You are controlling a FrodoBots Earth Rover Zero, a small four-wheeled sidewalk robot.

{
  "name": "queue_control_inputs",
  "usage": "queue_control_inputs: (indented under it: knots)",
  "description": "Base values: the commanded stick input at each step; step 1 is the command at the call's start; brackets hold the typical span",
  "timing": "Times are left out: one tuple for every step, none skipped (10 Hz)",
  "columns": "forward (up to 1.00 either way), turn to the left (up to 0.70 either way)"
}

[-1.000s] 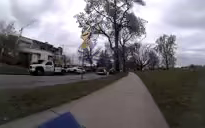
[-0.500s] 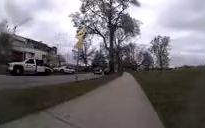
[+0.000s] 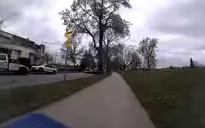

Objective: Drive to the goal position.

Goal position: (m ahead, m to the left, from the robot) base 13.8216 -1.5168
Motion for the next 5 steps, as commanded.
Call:
queue_control_inputs:
  knots:
    - [0.0,-1.0]
    - [0.0,-0.9]
    - [0.53,-0.2]
    - [1.0,0.0]
    - [1.0,0.0]
